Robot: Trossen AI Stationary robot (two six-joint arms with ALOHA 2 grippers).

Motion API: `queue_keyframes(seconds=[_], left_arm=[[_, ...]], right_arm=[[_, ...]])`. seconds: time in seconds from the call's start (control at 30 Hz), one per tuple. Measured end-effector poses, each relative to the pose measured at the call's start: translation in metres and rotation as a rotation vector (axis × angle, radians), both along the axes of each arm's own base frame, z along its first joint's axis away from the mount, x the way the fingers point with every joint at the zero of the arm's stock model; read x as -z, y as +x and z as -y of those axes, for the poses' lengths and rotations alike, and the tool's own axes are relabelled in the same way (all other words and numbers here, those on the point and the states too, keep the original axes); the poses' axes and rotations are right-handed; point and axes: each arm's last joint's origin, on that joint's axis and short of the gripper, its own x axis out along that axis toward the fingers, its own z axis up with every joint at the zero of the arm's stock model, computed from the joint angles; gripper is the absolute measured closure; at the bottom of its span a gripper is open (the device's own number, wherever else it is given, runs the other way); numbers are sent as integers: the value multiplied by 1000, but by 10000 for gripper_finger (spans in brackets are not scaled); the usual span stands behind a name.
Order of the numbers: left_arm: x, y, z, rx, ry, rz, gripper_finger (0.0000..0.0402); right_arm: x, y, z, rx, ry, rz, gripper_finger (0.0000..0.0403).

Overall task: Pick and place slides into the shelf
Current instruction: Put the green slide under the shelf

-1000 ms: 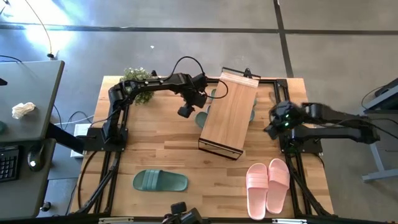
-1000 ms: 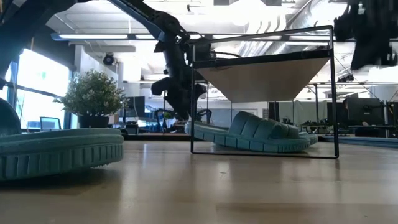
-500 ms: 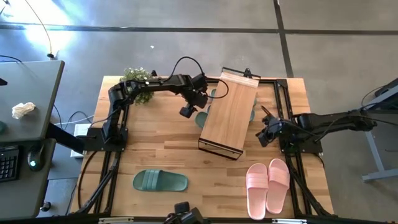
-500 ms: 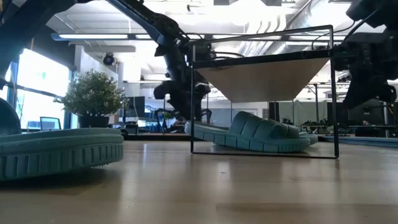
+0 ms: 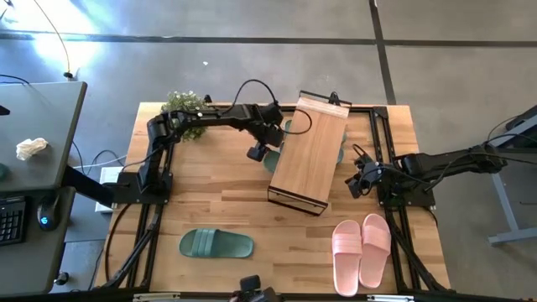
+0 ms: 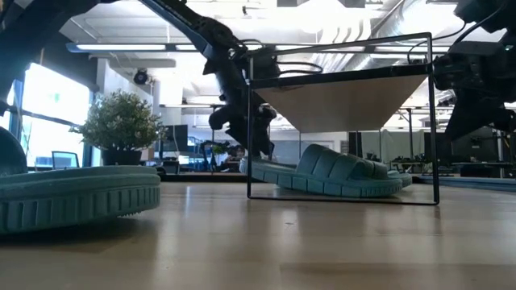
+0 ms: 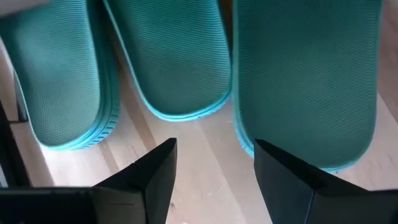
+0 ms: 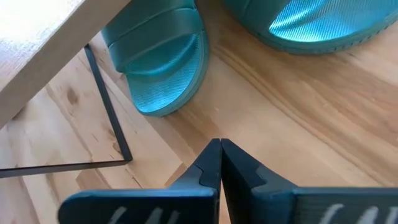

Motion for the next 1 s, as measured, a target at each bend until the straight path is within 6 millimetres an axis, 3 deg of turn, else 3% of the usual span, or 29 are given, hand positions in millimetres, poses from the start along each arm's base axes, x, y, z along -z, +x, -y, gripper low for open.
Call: queue_keyframes(seconds=[0.57, 1.0], left_arm=[[3, 8, 33, -23, -82, -73, 204], [7, 16, 68, 83, -208, -81, 204]], right_arm=[[0, 0, 0, -49, -38, -7, 403], [0, -1, -5, -130, -75, -10, 403]])
